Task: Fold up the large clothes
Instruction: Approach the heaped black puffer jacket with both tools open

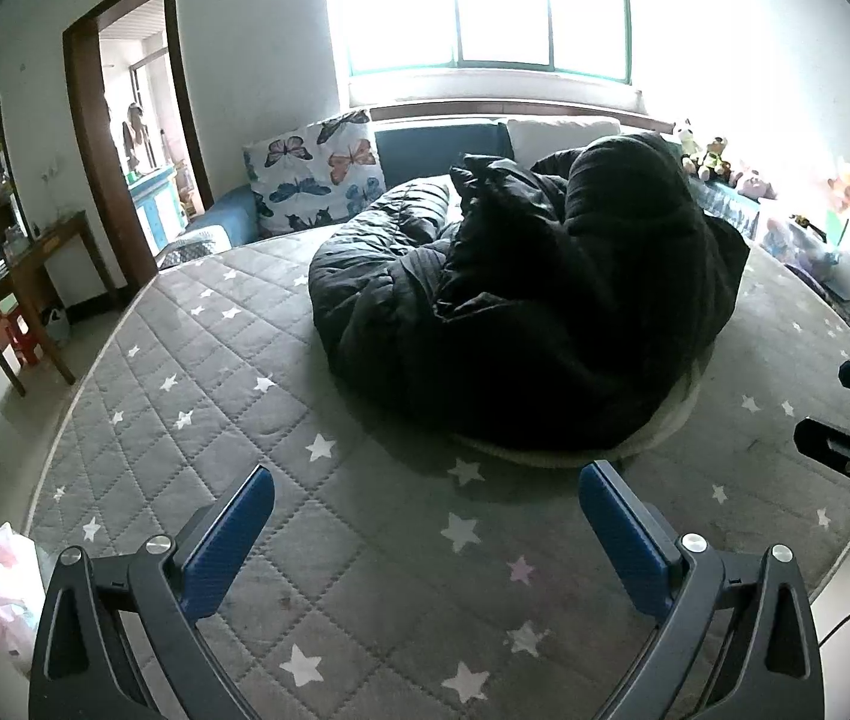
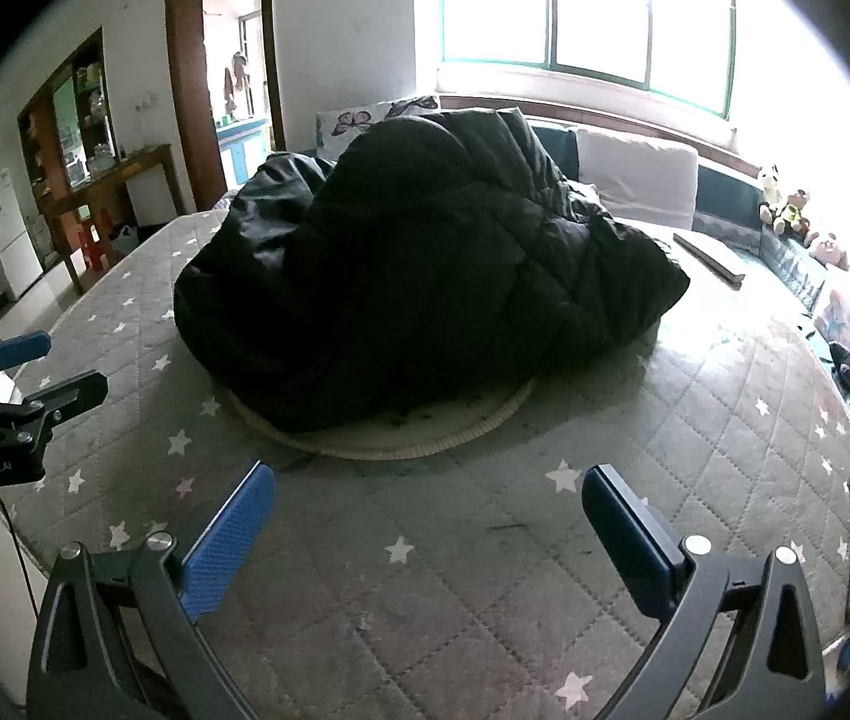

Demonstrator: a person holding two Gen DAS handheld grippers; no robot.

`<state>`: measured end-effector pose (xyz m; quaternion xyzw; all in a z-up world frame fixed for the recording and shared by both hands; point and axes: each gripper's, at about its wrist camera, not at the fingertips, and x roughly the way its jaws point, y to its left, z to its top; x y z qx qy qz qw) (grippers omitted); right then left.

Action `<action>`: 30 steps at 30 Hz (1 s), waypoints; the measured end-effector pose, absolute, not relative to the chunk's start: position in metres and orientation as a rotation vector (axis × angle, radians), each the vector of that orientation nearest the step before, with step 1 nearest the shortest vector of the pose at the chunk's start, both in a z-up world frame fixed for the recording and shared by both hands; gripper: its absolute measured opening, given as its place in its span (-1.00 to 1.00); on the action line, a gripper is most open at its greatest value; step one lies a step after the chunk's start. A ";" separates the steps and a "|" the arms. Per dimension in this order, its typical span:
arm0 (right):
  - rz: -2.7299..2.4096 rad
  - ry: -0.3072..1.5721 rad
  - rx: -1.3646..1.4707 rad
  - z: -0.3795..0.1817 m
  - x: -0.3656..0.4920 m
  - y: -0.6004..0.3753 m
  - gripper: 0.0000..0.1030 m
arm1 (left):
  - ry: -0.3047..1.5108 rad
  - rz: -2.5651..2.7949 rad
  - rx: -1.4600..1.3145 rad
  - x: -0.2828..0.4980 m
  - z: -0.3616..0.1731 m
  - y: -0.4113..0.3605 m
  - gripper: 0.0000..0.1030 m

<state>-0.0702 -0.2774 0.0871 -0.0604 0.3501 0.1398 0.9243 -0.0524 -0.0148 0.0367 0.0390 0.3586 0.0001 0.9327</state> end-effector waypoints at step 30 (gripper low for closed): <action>0.295 0.719 -0.138 0.088 -0.067 -0.272 1.00 | 0.759 0.012 0.080 -0.044 0.038 -0.013 1.00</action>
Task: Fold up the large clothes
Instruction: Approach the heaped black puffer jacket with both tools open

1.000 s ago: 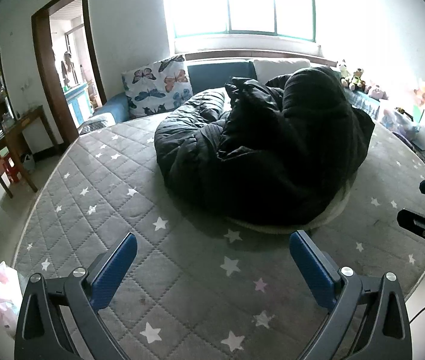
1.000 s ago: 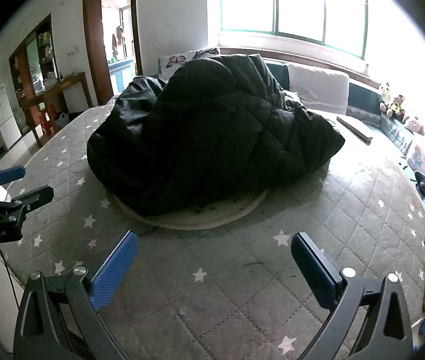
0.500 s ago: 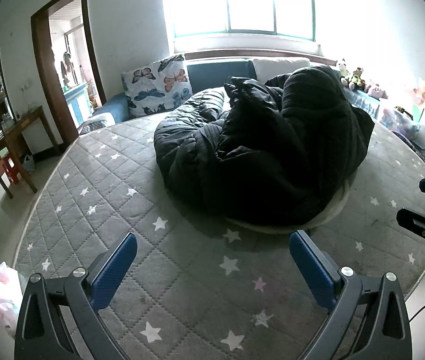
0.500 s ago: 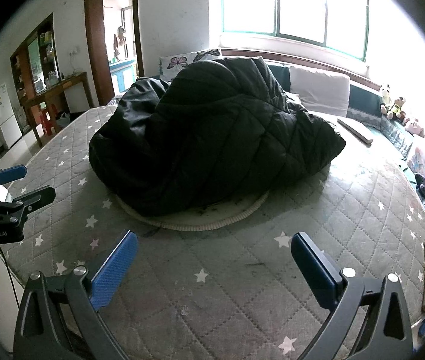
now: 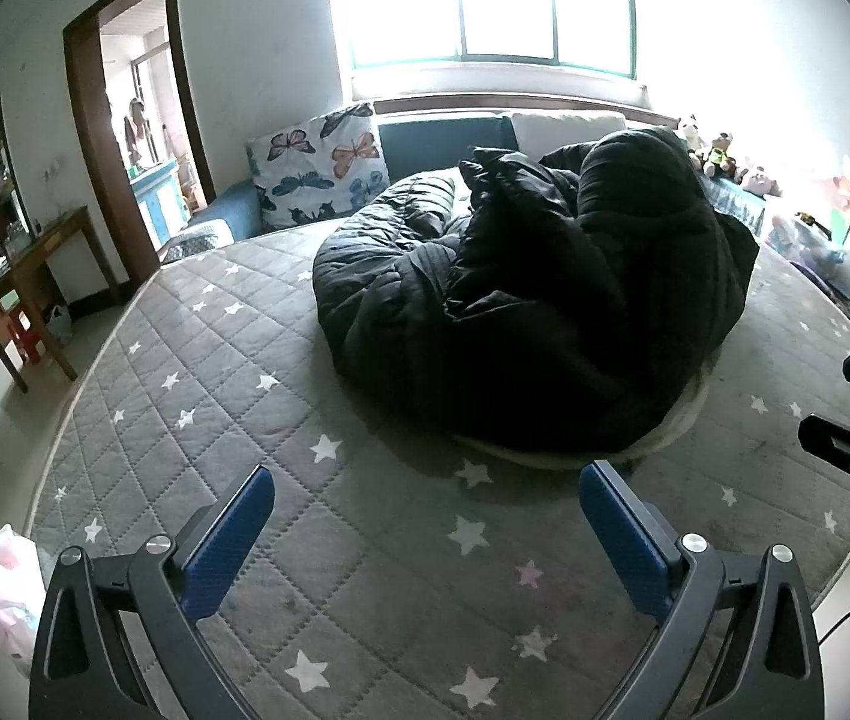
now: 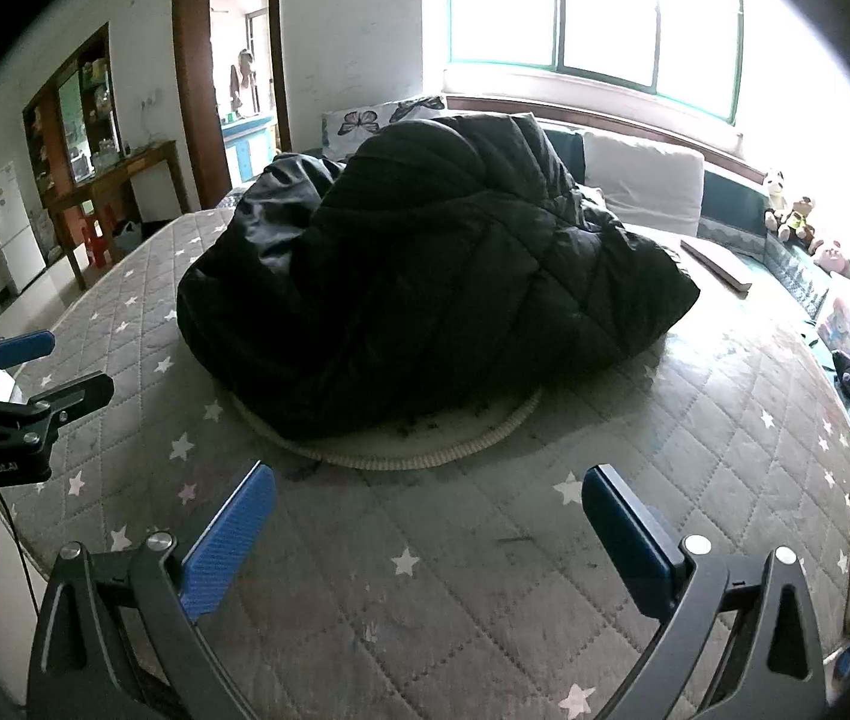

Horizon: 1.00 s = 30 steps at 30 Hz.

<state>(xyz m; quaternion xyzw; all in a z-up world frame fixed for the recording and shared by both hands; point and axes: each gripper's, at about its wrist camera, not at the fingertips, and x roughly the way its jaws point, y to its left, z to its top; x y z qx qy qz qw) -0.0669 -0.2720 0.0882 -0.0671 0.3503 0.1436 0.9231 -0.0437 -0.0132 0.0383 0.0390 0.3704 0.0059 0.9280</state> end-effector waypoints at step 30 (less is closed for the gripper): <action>0.321 0.726 -0.123 0.103 -0.024 -0.278 1.00 | 0.754 -0.031 0.102 0.010 0.063 0.011 1.00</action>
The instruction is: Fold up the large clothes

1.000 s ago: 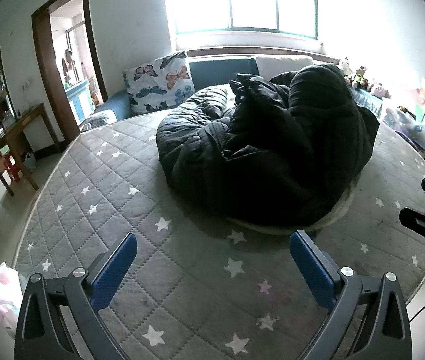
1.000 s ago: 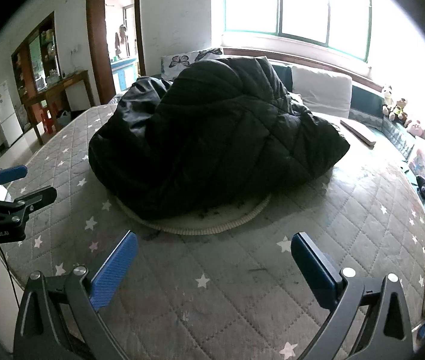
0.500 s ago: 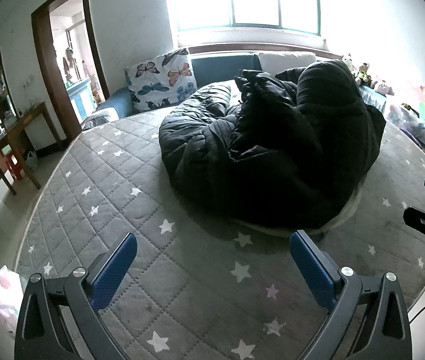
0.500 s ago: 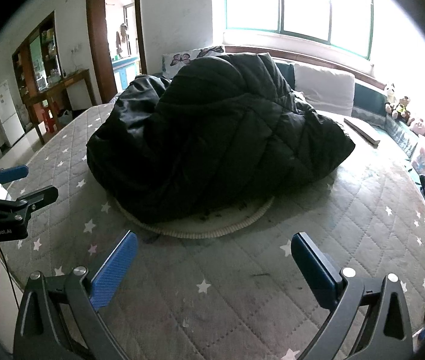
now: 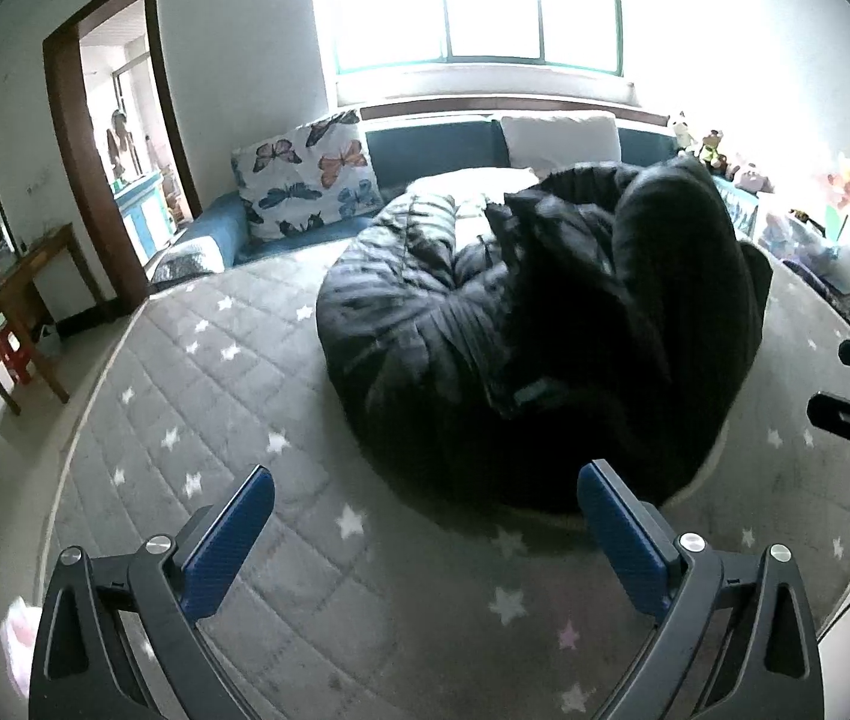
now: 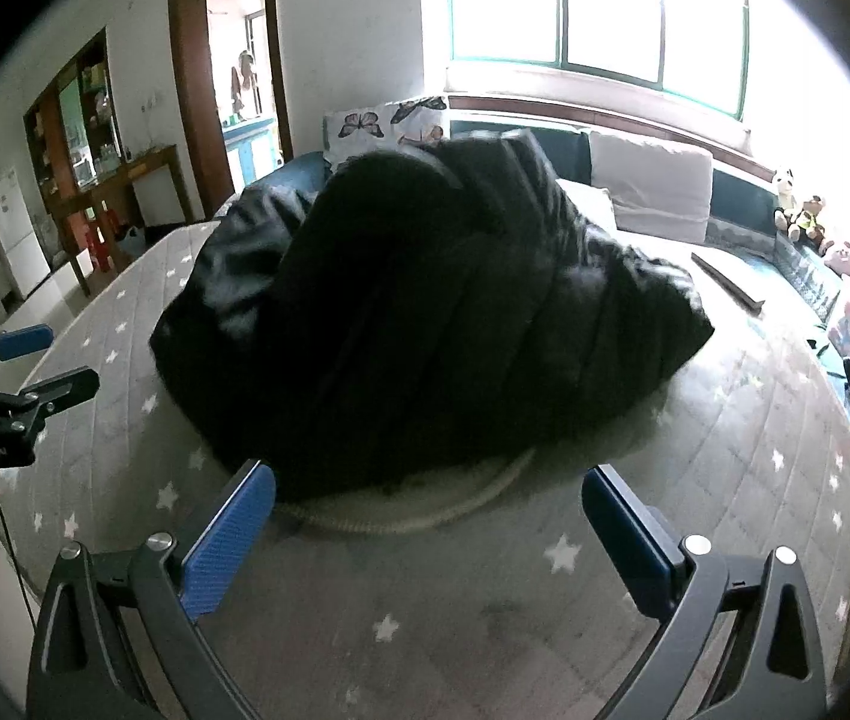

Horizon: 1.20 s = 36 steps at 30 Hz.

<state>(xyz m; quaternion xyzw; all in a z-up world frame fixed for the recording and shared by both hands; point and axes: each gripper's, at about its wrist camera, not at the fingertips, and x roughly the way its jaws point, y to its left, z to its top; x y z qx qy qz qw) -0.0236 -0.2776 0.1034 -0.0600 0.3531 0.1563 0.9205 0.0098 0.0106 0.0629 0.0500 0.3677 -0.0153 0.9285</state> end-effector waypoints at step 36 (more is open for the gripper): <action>0.331 0.818 -0.135 0.172 0.055 -0.332 -0.60 | 0.820 -0.611 -0.002 0.074 0.084 -0.041 -0.64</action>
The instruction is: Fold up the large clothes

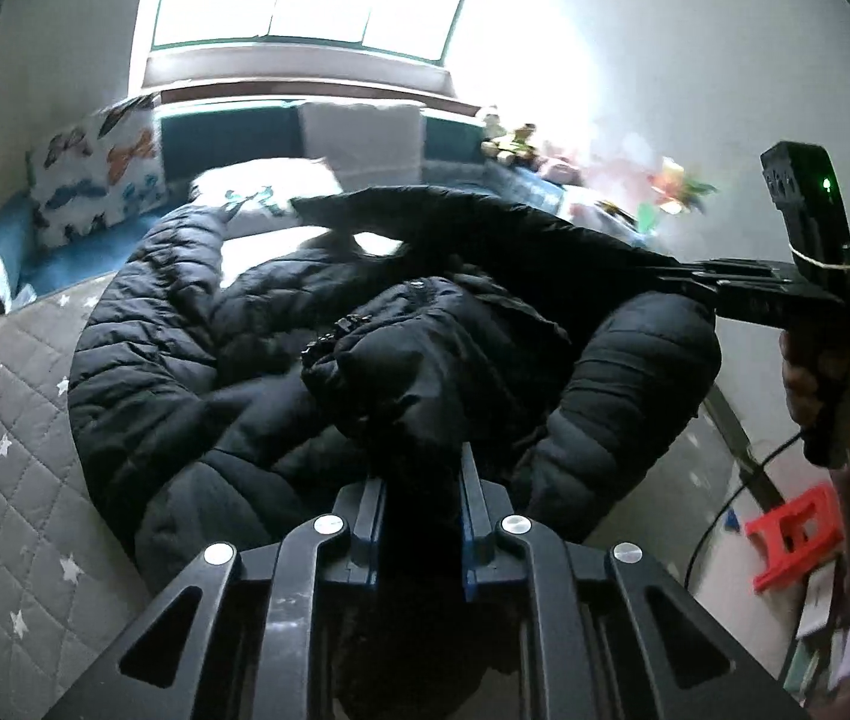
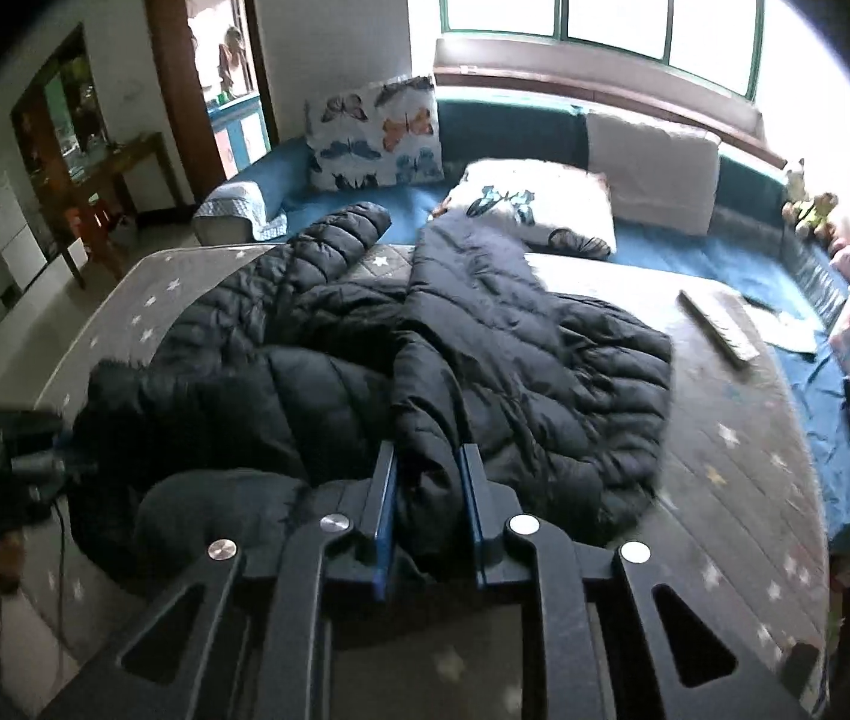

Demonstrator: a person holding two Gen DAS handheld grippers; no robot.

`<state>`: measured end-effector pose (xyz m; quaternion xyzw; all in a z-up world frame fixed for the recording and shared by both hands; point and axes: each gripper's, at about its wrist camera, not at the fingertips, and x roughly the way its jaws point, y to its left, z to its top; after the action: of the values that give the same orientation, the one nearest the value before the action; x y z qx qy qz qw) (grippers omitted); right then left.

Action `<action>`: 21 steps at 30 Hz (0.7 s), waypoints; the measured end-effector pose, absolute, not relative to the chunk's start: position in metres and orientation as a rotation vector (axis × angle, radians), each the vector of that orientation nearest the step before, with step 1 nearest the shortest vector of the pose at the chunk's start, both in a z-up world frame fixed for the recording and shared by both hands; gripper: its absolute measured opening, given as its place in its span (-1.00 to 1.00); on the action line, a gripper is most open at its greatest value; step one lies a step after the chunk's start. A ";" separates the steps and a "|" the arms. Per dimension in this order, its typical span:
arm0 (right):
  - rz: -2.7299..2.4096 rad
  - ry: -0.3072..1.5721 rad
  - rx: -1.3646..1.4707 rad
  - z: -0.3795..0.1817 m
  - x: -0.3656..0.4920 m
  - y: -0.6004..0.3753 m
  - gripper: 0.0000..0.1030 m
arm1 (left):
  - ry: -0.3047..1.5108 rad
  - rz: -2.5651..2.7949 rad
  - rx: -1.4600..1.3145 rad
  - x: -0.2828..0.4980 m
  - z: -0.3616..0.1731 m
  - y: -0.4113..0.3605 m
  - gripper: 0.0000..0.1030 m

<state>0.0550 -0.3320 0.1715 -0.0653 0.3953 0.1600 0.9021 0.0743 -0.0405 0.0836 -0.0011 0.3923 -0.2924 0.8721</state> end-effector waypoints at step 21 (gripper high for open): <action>0.311 0.931 -0.280 0.137 -0.029 -0.337 0.59 | 0.838 -0.581 0.163 -0.051 0.069 -0.030 0.67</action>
<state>-0.0290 -0.3368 0.1374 -0.1338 0.4455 0.1489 0.8726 -0.0510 -0.0297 0.0687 0.0780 0.4008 -0.2777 0.8696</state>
